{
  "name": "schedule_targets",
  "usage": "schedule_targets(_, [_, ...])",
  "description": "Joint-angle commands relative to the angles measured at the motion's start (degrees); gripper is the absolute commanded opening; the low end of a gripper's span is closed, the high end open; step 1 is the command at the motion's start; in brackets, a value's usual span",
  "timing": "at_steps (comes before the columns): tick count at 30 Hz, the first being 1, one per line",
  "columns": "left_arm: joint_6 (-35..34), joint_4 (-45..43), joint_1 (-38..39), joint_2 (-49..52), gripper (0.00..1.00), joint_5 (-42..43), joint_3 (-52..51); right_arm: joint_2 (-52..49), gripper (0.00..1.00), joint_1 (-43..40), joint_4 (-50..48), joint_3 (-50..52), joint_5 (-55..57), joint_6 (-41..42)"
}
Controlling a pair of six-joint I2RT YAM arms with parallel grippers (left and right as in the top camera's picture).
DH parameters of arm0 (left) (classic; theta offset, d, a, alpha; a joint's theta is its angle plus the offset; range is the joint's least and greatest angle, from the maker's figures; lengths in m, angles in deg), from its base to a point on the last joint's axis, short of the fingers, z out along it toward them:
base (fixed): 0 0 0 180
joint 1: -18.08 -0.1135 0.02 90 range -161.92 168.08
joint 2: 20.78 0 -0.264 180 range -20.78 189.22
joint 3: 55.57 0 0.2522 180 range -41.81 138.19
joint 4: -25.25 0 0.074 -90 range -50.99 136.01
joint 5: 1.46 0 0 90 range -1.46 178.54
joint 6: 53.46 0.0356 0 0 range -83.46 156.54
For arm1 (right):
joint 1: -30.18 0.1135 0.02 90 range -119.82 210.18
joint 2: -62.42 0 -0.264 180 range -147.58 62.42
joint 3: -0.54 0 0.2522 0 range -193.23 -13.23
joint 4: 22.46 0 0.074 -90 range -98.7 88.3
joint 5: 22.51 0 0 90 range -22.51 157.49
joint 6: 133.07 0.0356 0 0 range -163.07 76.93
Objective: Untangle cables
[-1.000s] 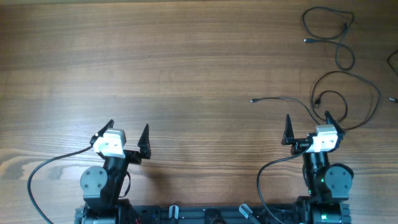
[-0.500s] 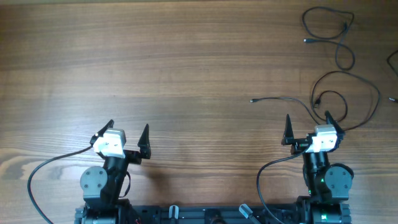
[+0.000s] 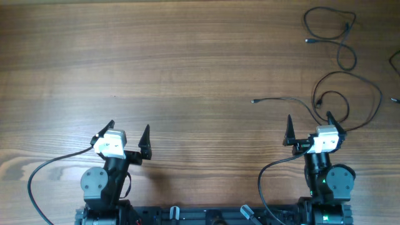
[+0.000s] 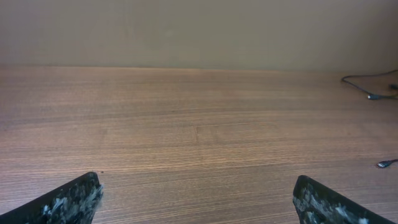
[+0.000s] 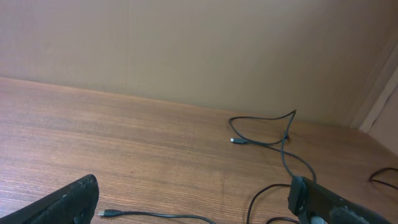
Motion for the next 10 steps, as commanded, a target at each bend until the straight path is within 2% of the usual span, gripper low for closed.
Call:
schedule_targets(1, [-0.1,-0.3,-0.3,-0.4,1.0,0.5,-0.6,0.9,1.0,0.3,-0.1,0.1,-0.2,-0.7])
schedule_targets(10, [-0.1,-0.3,-0.3,-0.4,1.0,0.5,-0.6,0.9,1.0,0.3,-0.1,0.1,-0.3,-0.7])
